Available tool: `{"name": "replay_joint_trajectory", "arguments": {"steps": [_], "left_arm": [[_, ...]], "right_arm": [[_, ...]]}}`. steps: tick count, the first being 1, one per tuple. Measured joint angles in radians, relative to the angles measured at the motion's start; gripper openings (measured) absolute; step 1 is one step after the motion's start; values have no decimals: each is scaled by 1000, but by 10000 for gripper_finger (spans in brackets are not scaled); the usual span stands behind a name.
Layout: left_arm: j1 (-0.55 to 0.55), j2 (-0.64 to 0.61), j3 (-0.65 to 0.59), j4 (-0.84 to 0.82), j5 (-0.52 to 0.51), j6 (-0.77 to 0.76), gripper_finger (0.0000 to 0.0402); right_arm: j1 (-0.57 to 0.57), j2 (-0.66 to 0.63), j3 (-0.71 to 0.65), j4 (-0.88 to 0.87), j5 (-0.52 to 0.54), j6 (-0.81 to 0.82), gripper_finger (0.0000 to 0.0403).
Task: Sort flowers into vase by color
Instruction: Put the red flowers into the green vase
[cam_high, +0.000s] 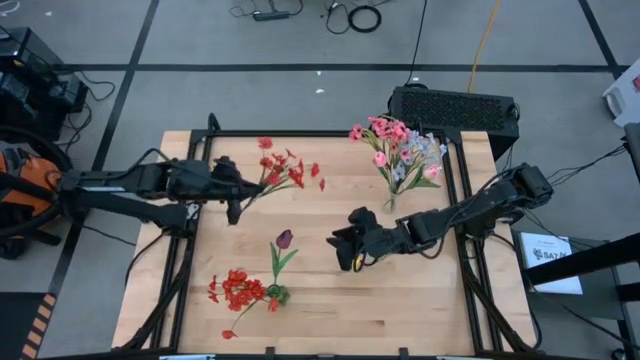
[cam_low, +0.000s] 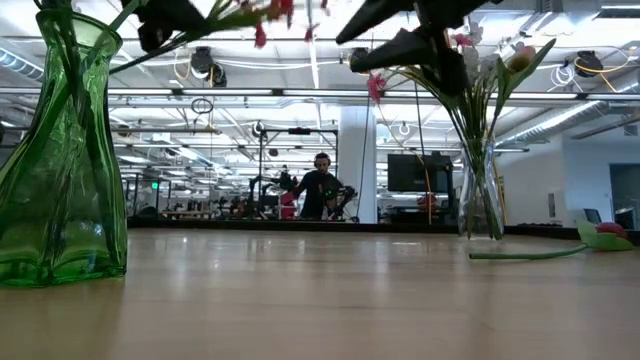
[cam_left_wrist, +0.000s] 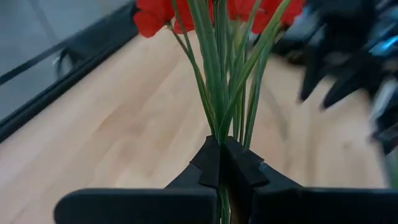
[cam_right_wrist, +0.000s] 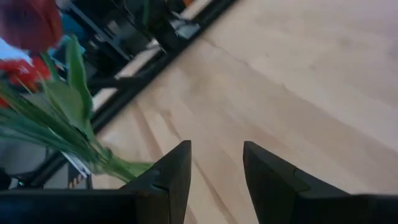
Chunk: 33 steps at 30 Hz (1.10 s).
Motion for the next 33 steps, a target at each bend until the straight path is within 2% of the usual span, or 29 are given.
{"name": "replay_joint_trajectory", "arguments": {"steps": [6, 14, 21, 33], "left_arm": [[0, -43, -89, 231, 75, -18, 10], [0, 49, -97, 488, 142, -23, 11], [0, 165, -97, 684, 143, -30, 11], [1, 253, -97, 830, 149, -34, 11]], "right_arm": [[-43, 0, 0, 196, 7, -130, 137], [-107, 0, 5, 526, 4, -460, 137], [-143, 0, 51, 537, 1, -556, 137], [-183, 0, 73, 539, -17, -562, 137]]}}
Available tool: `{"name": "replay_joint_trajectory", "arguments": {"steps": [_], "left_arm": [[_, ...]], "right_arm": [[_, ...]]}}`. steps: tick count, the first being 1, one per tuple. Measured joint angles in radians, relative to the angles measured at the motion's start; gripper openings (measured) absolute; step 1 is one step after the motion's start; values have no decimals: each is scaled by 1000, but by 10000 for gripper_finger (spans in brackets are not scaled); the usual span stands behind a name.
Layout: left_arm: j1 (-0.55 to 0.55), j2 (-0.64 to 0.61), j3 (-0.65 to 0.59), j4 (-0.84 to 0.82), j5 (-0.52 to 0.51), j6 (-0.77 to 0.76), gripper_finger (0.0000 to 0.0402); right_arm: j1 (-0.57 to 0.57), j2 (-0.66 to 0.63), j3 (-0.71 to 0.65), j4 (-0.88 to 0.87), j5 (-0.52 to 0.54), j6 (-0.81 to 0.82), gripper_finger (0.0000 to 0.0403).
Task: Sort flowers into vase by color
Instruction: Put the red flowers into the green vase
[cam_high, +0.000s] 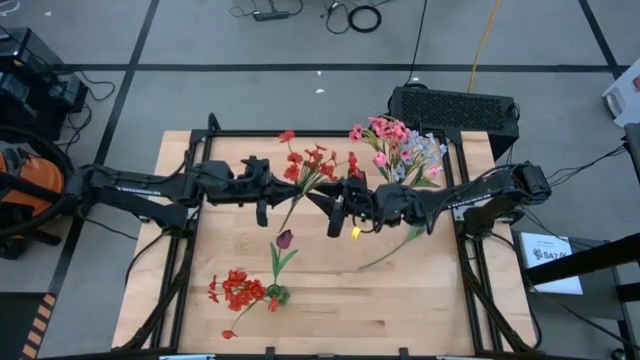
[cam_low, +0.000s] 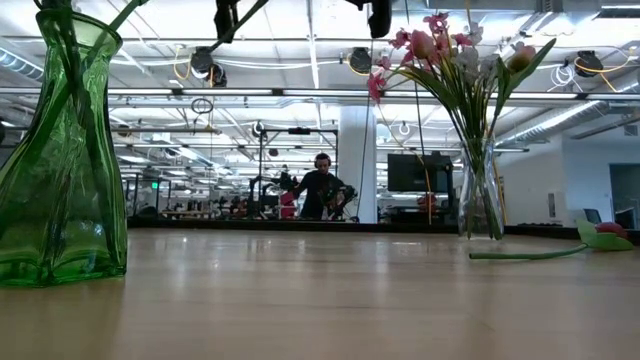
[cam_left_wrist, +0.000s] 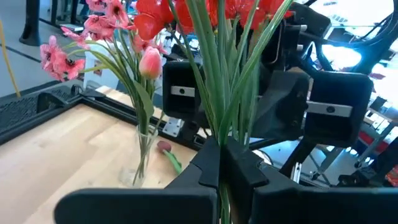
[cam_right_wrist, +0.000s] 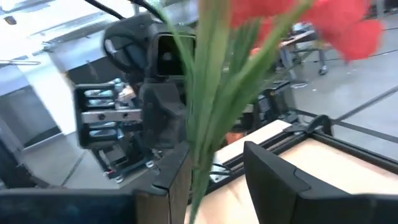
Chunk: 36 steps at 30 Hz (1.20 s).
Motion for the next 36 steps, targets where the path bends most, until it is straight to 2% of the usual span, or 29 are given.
{"name": "replay_joint_trajectory", "arguments": {"steps": [4, 19, 23, 28, 32, 36], "left_arm": [[11, 7, 0, 17, -24, -49, 11], [32, 33, 2, 36, -18, -77, 11], [32, 63, 2, 41, -3, -85, 11], [32, 81, 2, 75, 5, -101, 11], [33, 82, 2, 92, 20, -102, 11], [33, 82, 2, 92, 20, -101, 11]], "right_arm": [[-16, 0, 0, 5, -64, 0, 137], [-58, 0, 0, 42, -71, -22, 137], [-78, 0, 0, 42, -141, -21, 137], [-83, 0, 0, 43, -144, -21, 136], [-83, 0, 0, 45, -146, -21, 122], [-84, 0, 0, 43, -145, -21, 92]]}}
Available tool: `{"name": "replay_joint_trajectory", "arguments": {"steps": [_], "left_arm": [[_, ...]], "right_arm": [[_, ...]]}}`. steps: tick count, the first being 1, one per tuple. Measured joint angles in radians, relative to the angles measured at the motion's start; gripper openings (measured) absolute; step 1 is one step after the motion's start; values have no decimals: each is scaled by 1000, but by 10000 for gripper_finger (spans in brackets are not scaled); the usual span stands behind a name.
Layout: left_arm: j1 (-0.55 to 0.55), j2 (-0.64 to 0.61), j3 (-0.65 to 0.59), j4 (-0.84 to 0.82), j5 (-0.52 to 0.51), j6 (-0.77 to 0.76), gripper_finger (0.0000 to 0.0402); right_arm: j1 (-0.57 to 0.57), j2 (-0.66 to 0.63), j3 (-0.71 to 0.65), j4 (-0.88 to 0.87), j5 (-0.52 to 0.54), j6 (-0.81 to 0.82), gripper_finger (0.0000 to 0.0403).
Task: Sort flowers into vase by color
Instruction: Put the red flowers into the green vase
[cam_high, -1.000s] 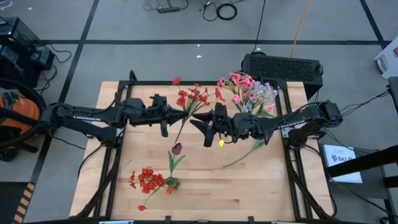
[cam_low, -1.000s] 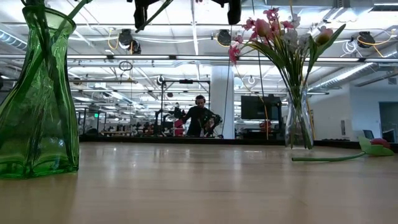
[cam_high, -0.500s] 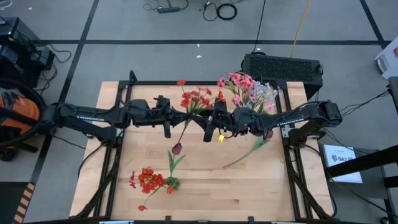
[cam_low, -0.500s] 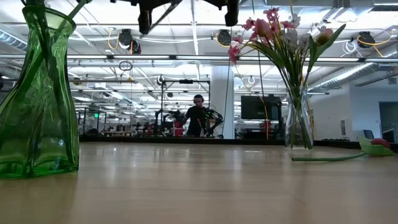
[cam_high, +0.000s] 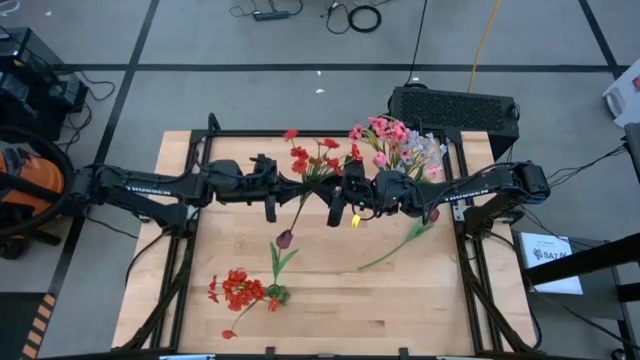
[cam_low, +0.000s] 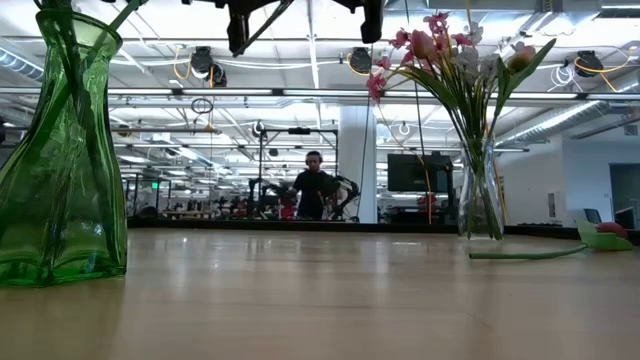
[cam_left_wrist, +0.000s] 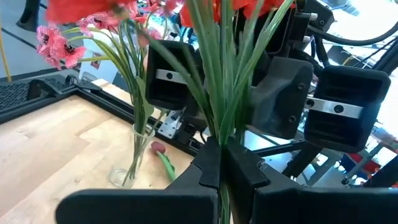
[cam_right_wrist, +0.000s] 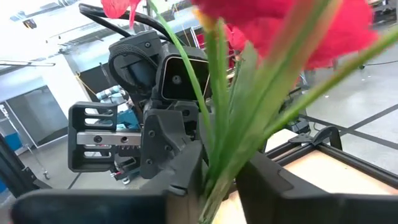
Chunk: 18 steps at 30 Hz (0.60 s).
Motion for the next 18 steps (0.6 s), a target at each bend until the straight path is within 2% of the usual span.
{"name": "replay_joint_trajectory", "arguments": {"steps": [7, 12, 18], "left_arm": [[-1, 0, 0, -8, 13, -42, 11], [-1, 0, -1, -14, 49, -46, 22], [2, -11, -1, -7, 59, -52, 80]], "right_arm": [[0, 0, 0, -26, 0, 0, 9], [9, -1, 0, -36, -2, -3, 8], [18, -32, 0, -125, 8, -49, 3]]}}
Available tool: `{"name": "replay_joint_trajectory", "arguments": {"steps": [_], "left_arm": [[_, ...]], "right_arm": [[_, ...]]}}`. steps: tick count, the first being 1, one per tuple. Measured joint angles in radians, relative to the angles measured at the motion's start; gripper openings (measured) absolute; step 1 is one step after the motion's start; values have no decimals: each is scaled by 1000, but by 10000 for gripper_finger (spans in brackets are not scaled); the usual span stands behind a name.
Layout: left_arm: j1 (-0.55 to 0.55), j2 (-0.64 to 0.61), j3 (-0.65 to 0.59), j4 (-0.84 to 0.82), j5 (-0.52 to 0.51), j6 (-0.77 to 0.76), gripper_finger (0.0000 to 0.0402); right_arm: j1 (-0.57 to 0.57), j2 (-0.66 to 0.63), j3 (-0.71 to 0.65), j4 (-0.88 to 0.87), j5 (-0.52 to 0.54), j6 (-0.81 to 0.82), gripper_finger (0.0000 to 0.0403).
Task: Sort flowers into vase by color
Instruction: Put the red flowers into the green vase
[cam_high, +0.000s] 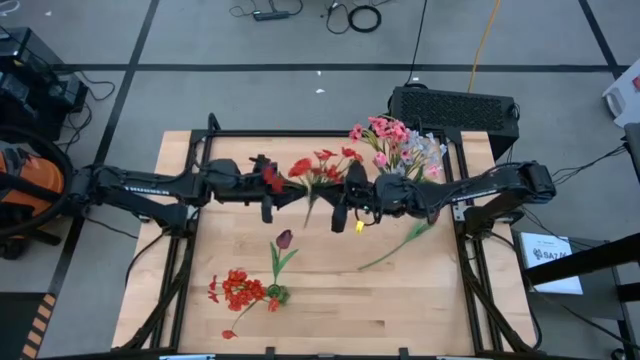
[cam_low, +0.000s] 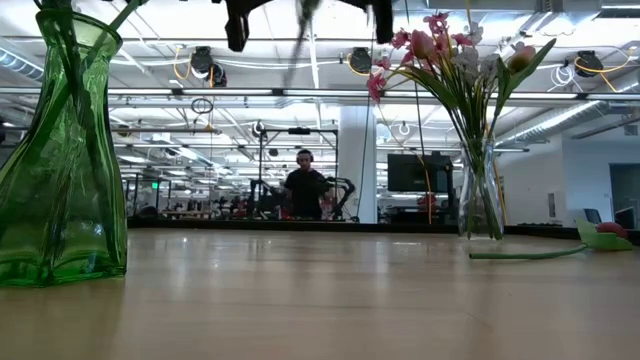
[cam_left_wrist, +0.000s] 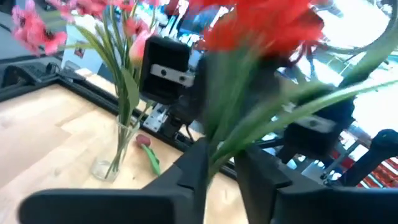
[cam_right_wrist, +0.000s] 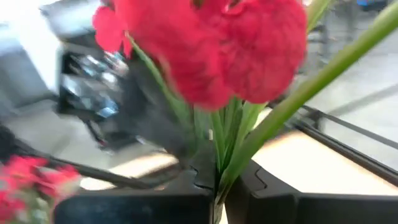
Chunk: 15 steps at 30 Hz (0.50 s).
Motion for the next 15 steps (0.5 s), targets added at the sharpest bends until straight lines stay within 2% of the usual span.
{"name": "replay_joint_trajectory", "arguments": {"steps": [3, 8, 15], "left_arm": [[13, -28, 0, -3, 2, 25, 99], [44, -125, 0, -39, 2, 107, 104], [71, -291, 0, -170, -5, 166, 105]], "right_arm": [[14, -59, 0, -153, 82, 1, 3], [99, -182, 0, -360, 240, -12, 1], [343, -237, 0, -416, 420, 5, 1]]}}
